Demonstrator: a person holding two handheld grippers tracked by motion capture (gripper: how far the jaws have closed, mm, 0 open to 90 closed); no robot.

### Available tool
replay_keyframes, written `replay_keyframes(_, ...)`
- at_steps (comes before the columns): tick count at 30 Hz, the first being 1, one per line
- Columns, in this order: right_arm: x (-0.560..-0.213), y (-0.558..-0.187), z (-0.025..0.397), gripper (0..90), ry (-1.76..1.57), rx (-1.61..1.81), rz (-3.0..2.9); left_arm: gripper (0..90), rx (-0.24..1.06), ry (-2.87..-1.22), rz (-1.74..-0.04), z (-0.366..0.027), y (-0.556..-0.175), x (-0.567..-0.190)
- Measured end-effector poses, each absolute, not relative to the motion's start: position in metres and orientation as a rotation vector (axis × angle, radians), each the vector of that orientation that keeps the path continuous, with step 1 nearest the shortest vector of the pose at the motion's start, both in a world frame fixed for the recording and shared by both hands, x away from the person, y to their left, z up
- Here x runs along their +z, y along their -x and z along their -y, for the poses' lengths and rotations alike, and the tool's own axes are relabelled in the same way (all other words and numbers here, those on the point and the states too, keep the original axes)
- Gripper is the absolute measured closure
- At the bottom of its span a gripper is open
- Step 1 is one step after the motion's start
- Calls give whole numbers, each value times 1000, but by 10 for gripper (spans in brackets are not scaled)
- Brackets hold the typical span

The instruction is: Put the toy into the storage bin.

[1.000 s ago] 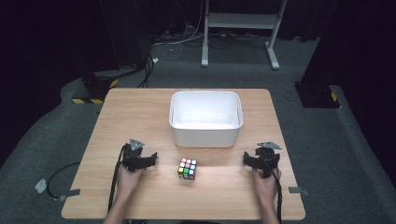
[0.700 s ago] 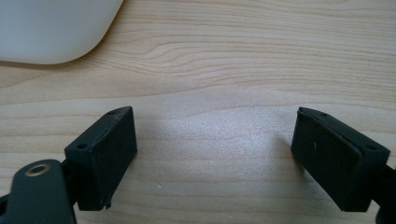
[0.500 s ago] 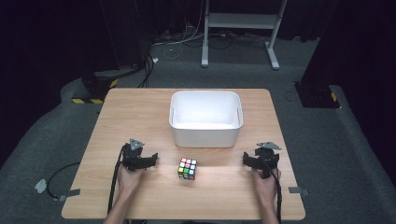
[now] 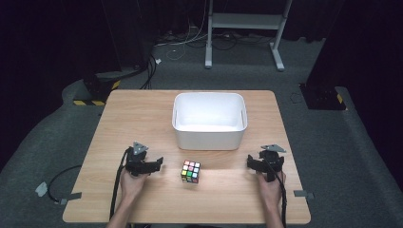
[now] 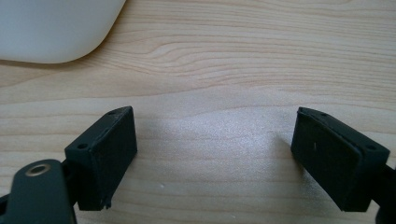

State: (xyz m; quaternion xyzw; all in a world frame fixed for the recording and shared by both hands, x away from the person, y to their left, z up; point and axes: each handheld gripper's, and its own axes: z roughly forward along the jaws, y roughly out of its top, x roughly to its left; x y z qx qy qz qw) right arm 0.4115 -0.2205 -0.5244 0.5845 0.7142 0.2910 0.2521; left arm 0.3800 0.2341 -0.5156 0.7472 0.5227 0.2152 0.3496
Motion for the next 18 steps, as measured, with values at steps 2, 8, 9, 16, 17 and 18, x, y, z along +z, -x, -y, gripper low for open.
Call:
replay_keyframes(2,-524,-411,220,141,-1590,792,-1942,140,561,-1941,-1343,-233,-379,-515)
replay_keyframes(8,-524,-411,220,142,-1590,792,-1942,122,537,-1929,-1329,-231,-375,-511)
replay_keyframes(9,-524,-411,220,142,-1590,792,-1942,120,531,-1930,-1323,-230,-374,-510)
replay_keyframes(16,-524,-411,220,141,-1592,792,-1940,106,492,-1958,-1295,-228,-367,-507)
replay_keyframes(17,-524,-411,220,142,-1592,792,-1940,102,485,-1958,-1290,-228,-366,-506)
replay_keyframes(18,-524,-411,220,142,-1592,792,-1940,99,480,-1958,-1286,-228,-365,-505)
